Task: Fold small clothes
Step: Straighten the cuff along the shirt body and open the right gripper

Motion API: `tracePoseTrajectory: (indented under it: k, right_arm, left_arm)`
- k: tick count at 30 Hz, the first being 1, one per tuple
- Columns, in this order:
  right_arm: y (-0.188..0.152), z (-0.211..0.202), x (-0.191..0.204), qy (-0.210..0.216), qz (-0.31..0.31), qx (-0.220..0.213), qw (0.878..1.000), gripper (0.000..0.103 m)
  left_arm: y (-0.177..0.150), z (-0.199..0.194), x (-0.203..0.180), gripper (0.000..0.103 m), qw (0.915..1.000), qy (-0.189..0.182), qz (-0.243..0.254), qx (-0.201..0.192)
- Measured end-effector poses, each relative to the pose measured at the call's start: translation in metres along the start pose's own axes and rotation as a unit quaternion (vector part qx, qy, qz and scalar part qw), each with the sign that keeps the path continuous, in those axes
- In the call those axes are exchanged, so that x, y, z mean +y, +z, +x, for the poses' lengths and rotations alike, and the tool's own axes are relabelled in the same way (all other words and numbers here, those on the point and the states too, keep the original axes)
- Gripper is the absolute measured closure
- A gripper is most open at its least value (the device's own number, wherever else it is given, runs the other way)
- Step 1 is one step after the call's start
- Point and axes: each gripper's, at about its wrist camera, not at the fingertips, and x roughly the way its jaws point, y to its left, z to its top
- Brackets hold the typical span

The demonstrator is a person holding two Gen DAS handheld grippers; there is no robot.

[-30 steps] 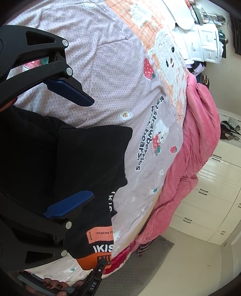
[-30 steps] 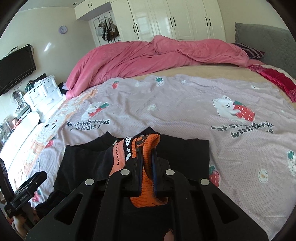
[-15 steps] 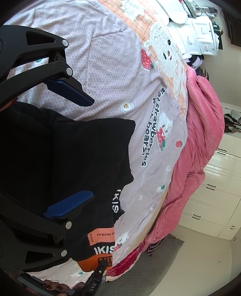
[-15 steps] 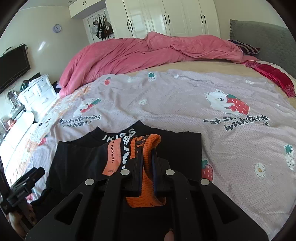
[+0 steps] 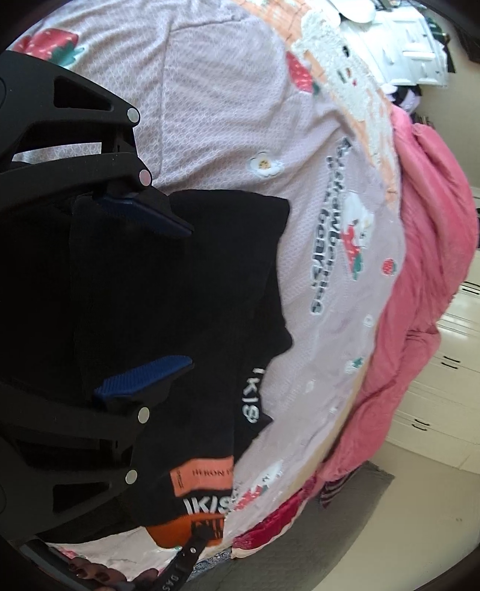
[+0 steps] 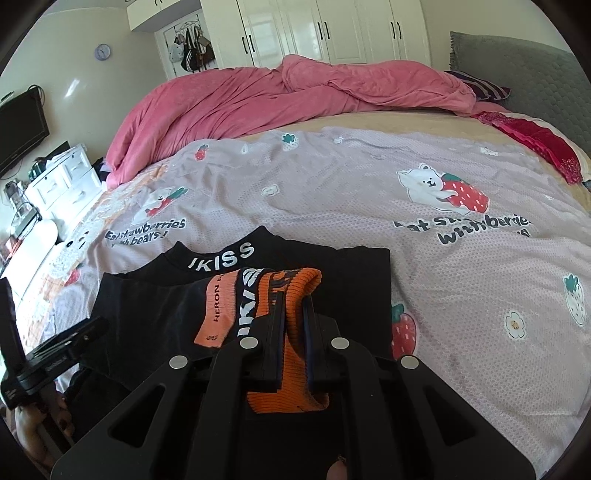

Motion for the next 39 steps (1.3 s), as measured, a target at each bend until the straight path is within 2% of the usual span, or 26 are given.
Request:
tracePoseTrajectory:
  k: [5, 9, 15, 20, 22, 24, 26, 28, 30, 32, 39]
  right_arm:
    - [0.001, -0.002, -0.003, -0.021, -0.003, -0.002, 1.0, 0.089]
    - [-0.002, 0.001, -0.001, -0.013, -0.006, 0.006, 1.0, 0.077]
    - [-0.014, 0.013, 0.025, 0.004, -0.049, 0.032, 0.998, 0.077]
    - [-0.022, 0.023, 0.047, 0.017, -0.086, 0.049, 0.995, 0.075]
    - [-0.025, 0.027, 0.054, 0.02, -0.096, 0.055, 0.994, 0.07]
    - [-0.027, 0.031, 0.056, 0.023, -0.099, 0.063, 0.993, 0.056]
    - [-0.032, 0.037, 0.055, 0.016, -0.107, 0.078, 0.991, 0.055]
    - [-0.038, 0.046, 0.048, -0.023, -0.115, 0.096, 0.989, 0.055]
    - [-0.045, 0.053, 0.035, -0.034, -0.103, 0.107, 0.988, 0.049]
    - [-0.047, 0.053, 0.024, -0.015, -0.076, 0.106, 0.991, 0.048]
    - [-0.047, 0.044, 0.029, -0.025, -0.067, 0.098, 0.993, 0.045]
  left_arm:
    - [-0.004, 0.003, 0.002, 0.045, 0.9999, -0.002, 0.003, 0.01]
    - [-0.006, 0.002, 0.002, 0.045, 0.9999, -0.003, 0.007, 0.012]
    - [-0.011, 0.01, 0.001, 0.045, 0.9992, 0.004, 0.021, 0.034]
    - [-0.012, 0.01, 0.004, 0.045, 0.9992, -0.001, 0.018, 0.037]
    - [-0.013, 0.01, 0.004, 0.045, 0.9991, -0.001, 0.019, 0.038]
    - [-0.014, 0.01, 0.004, 0.045, 0.999, -0.002, 0.02, 0.039]
    - [-0.014, 0.01, 0.005, 0.045, 0.999, -0.005, 0.017, 0.04]
    - [-0.015, 0.009, 0.005, 0.045, 0.999, -0.006, 0.017, 0.04]
    - [-0.017, 0.008, 0.005, 0.045, 0.999, -0.006, 0.018, 0.04]
    - [-0.017, 0.007, 0.005, 0.045, 0.999, -0.006, 0.02, 0.04]
    - [-0.018, 0.005, 0.005, 0.045, 0.9991, -0.006, 0.02, 0.038]
